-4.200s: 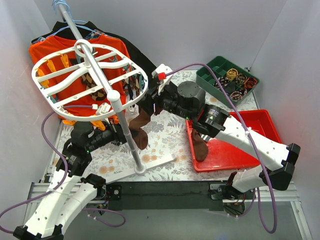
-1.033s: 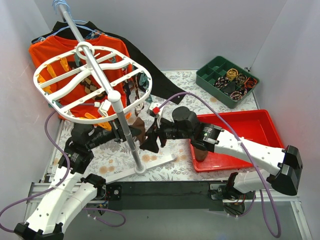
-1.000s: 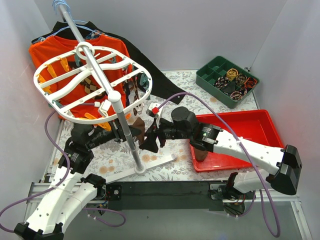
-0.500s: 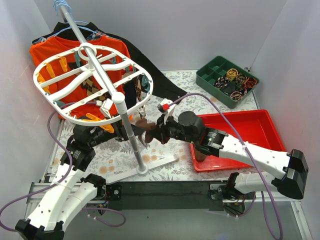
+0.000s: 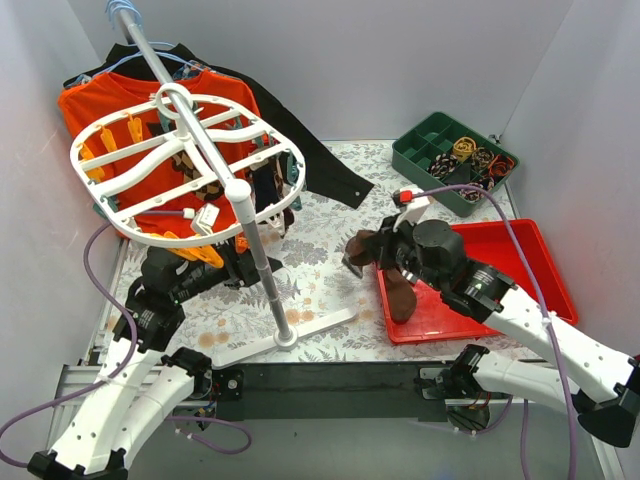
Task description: Remove the socks clipped to the hanger
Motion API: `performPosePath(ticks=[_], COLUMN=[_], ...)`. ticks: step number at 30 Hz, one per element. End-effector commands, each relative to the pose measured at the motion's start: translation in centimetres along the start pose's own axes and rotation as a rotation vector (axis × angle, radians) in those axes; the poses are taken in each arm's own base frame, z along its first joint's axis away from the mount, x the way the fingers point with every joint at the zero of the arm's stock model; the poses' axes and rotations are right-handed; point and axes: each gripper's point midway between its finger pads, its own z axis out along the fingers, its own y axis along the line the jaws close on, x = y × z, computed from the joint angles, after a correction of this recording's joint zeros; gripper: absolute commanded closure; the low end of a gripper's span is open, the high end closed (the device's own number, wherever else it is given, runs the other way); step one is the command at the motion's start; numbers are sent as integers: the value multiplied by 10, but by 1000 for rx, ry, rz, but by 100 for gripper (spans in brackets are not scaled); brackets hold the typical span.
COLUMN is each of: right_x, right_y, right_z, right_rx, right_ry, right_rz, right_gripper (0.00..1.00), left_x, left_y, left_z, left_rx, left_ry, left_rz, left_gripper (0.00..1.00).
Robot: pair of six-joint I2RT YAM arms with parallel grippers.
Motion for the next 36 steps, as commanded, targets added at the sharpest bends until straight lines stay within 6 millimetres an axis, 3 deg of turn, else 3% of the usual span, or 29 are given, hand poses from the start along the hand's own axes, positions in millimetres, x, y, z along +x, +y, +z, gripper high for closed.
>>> performPosePath(ticks=[1, 3, 8, 15, 19, 22, 25, 26, 29, 31, 36], right_x=[-20, -24, -27, -24, -14, -7, 3, 4, 4, 9, 1], right_y=[-42, -66, -104, -126, -138, -135, -135, -135, -133, -132, -108], right_z=[-25, -38, -61, -86, -101, -101, -101, -99, -92, -80, -41], right_rx=[215, 341, 534, 668, 724, 695, 692, 688, 687, 677, 540], right_ry=[-24, -10, 1, 28, 38, 61, 98, 103, 131, 188, 238], right_rz=[-19, -23, -5, 20, 25, 29, 32, 34, 22, -6, -39], right_gripper=[99, 99, 99, 99, 99, 97, 59, 35, 8, 2, 2], left_x=[-9, -9, -12, -14, -14, -13, -12, -11, -8, -6, -3], left_y=[10, 19, 40, 65, 66, 67, 68, 69, 72, 73, 73], left_z=[-7, -8, -11, -18, -19, -18, -17, -17, -16, -16, -15], left_rx=[-99, -148, -266, -395, -398, -400, -403, -404, -409, -405, -393], left_ry=[-58, -70, -114, -172, -173, -167, -162, -157, -151, -147, -142], left_rz=[-15, -37, -100, -164, -163, -162, -163, -165, -170, -174, -180], left_gripper=[51, 51, 51, 51, 51, 51, 51, 51, 51, 51, 51])
